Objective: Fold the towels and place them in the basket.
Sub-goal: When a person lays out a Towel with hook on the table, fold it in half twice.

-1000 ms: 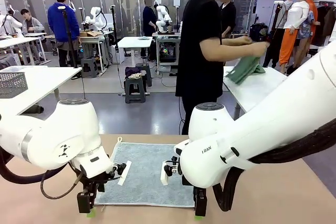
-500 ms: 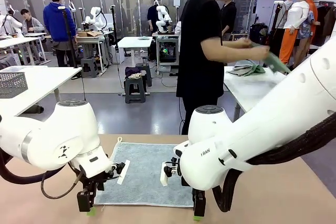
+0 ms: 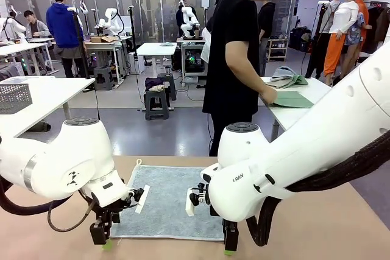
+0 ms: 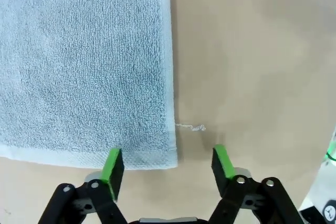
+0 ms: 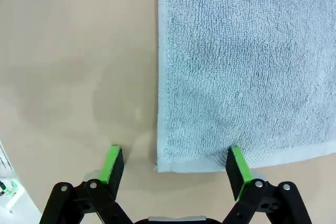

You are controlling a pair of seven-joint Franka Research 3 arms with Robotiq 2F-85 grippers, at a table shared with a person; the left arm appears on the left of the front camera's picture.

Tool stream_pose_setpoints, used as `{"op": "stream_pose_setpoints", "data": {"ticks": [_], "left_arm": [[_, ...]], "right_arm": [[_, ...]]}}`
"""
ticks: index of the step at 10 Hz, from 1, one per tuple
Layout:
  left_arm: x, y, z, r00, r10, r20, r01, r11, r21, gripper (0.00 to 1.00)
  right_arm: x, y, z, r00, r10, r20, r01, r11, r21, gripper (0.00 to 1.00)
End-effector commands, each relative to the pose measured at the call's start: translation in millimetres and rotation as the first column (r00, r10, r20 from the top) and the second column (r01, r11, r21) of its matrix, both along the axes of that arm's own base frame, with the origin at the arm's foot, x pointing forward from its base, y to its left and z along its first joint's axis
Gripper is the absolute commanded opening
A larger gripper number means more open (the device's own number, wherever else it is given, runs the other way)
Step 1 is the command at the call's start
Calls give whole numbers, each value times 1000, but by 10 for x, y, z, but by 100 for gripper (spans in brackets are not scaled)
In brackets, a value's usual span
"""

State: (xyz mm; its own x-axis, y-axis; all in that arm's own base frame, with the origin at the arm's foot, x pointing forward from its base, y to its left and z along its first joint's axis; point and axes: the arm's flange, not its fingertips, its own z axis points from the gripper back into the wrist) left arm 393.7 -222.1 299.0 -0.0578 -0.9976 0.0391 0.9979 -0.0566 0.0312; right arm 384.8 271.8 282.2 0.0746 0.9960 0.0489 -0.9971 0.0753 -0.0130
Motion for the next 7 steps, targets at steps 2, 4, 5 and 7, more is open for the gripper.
{"op": "stream_pose_setpoints", "data": {"ticks": [2,4,5,7], "left_arm": [[5,11,-73,1000,-3,28,3,1000,-2,60],[12,31,-102,1000,5,28,-5,1000,-3,40],[11,36,-103,1000,6,28,-6,1000,-1,26],[11,28,-76,999,12,37,-12,1000,7,6]], "right_arm": [[4,8,-62,1000,2,17,-2,1000,0,69],[-3,0,-76,1000,-1,16,1,1000,2,49],[-3,-1,-74,1000,-3,11,3,1000,2,45],[0,-2,-71,1000,-8,7,8,1000,1,25]]}}
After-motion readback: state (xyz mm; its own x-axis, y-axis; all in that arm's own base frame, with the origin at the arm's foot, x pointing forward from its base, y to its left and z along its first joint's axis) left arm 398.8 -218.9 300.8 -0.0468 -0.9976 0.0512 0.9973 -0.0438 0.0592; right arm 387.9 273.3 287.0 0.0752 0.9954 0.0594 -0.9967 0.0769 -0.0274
